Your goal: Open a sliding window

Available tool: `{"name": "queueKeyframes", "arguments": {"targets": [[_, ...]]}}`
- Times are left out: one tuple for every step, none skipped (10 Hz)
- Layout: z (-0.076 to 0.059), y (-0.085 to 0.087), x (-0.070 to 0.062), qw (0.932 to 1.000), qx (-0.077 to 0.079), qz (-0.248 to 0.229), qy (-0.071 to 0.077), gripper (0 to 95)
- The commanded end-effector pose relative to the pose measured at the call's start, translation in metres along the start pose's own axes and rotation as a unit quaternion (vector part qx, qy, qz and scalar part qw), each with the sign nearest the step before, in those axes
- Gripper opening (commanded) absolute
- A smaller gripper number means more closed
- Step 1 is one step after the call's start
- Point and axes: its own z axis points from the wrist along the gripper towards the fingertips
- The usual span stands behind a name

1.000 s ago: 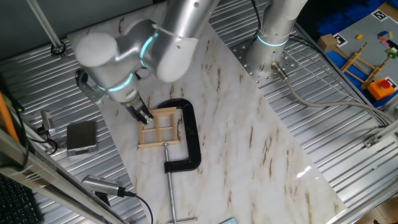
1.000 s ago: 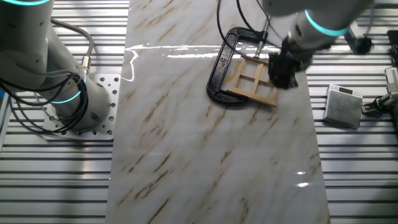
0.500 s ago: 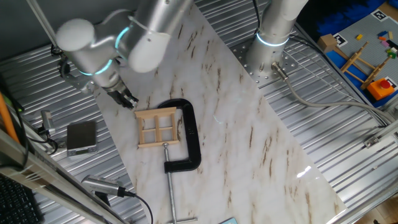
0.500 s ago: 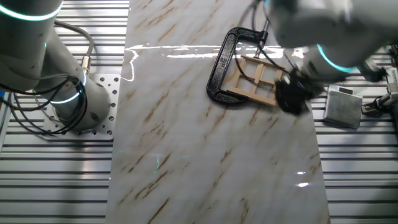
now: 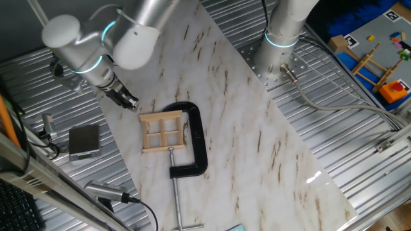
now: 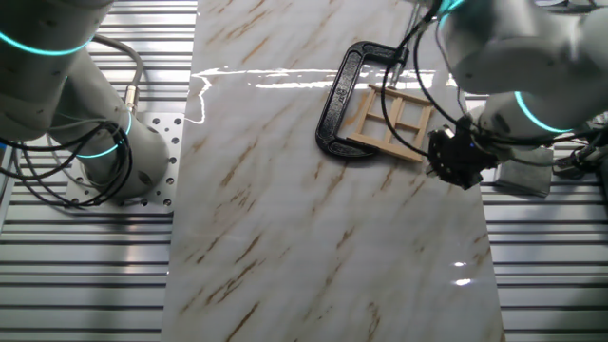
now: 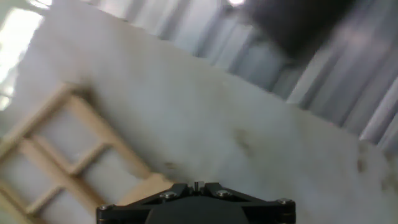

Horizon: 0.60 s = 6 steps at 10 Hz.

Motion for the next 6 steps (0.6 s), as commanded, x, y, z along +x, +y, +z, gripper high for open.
{"name": "queueKeyframes", "arguments": {"targets": [[-0.0084,0.0075,0.0039,0.9990,0.015,0.041,-0.001,0.0],[-0.0099,0.0089,0.0044,0.9990,0.019,0.041,0.001,0.0],[-0.0101,0.0091,0.0045,0.9989,0.020,0.041,0.000,0.0],[-0.0105,0.0095,0.0046,0.9989,0.020,0.043,-0.002,0.0],[-0.0102,0.0096,0.0043,0.9989,0.020,0.042,-0.002,0.0],[-0.0102,0.0096,0.0043,0.9984,0.017,0.052,-0.012,0.0]]}}
